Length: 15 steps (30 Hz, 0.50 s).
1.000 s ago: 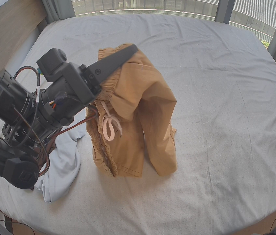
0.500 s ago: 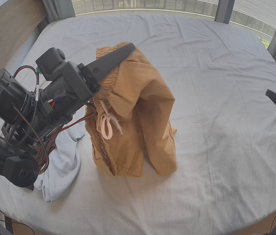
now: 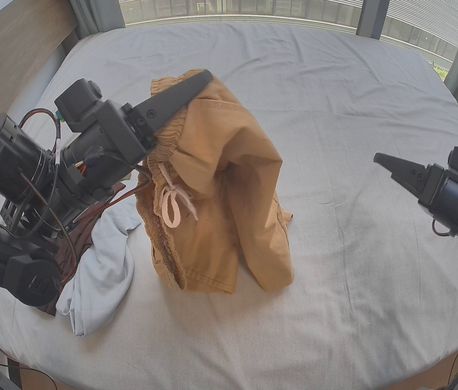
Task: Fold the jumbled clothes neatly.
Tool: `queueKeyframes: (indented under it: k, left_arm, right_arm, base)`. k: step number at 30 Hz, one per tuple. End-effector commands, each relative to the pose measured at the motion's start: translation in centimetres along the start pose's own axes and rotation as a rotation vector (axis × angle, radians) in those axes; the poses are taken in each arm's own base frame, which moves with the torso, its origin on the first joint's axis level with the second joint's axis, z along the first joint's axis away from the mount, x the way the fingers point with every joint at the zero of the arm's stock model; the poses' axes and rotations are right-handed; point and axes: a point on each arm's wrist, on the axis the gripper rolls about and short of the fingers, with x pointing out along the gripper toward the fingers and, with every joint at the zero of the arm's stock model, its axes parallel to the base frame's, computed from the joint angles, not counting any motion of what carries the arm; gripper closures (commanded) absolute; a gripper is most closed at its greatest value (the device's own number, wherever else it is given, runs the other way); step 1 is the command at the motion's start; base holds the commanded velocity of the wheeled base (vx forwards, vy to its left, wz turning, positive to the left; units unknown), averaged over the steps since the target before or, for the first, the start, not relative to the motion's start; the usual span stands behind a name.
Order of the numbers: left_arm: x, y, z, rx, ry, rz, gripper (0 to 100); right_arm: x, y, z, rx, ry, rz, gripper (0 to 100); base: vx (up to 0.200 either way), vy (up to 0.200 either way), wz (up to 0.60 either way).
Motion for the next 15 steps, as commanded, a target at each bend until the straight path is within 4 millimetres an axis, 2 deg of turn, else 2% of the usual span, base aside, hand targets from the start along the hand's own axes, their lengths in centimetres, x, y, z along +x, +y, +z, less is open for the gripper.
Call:
queueKeyframes:
  k: [1,2,3,14,15]
  left_arm:
    - [-0.1,0.1,-0.1,-0.001,0.002,0.005,100]
    - [-0.1,0.1,-0.1,-0.001,0.002,0.005,100]
    - [-0.2,0.2,0.1,0.004,-0.002,0.009,100]
    - [-0.3,0.4,0.2,0.01,-0.009,0.013,100]
    - [-0.4,0.5,0.4,0.015,-0.013,0.019,100]
  right_arm:
    - [1.8,-0.9,-1.9,0.044,0.087,-0.024,0]
    - [1.8,-0.9,-1.9,0.044,0.087,-0.024,0]
    - [3.3,-1.4,-3.8,0.136,0.17,-0.042,0]
    - [5.7,-3.4,-6.8,0.242,0.222,-0.084,0]
    - [6.2,-3.7,-7.5,0.246,0.235,-0.085,0]
  base:
    - [0.0,0.0,0.0]
    - [0.0,0.0,0.0]
    - [0.0,0.0,0.0]
    - [0.0,0.0,0.0]
    - [0.0,0.0,0.0]
